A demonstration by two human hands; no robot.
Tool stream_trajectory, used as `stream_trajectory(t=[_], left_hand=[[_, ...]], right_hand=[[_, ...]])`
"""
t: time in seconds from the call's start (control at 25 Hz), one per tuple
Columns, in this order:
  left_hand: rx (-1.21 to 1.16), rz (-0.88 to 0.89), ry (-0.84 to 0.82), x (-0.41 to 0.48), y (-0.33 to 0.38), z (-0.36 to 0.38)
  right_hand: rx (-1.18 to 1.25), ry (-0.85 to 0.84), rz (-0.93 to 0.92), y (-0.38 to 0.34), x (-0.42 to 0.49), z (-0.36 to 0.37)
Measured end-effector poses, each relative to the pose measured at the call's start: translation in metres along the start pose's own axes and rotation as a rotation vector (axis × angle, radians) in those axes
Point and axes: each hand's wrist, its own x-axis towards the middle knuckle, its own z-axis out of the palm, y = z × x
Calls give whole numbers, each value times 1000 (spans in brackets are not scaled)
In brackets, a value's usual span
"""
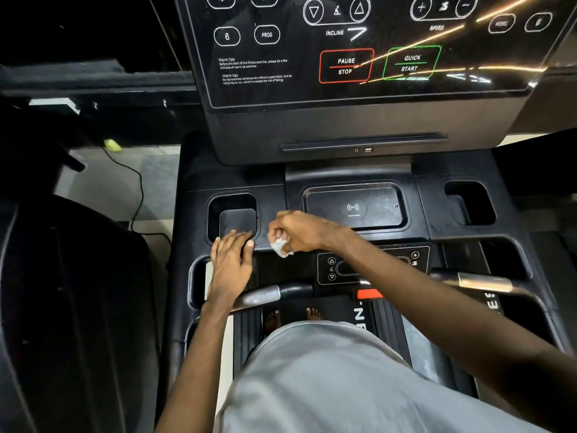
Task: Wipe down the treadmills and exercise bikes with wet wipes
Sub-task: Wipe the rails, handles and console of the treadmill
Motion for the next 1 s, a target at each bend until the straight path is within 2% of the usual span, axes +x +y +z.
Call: stream_trajectory(t=[0.12, 0.36, 0.52, 0.64, 0.76, 0.92, 1.0], left_hand=[[-19, -9, -5, 3, -1, -1], [-38, -19, 40, 3, -2, 4], [-32, -31, 36, 4, -1, 5], [-14, -27, 5, 2, 10, 3], [19, -37, -80, 1, 27, 10], [111, -21, -57, -3, 44, 16], [125, -23, -48, -4, 45, 15]], right_hand=[[-34, 4, -47, -12, 2, 12], [-127, 80, 87, -16, -1, 19], [-44, 75, 58, -23, -1, 11], [44, 191, 207, 17, -16, -11], [91, 380, 366, 53, -36, -13], [136, 365, 273, 49, -31, 0], [121, 415, 275, 54, -24, -5]])
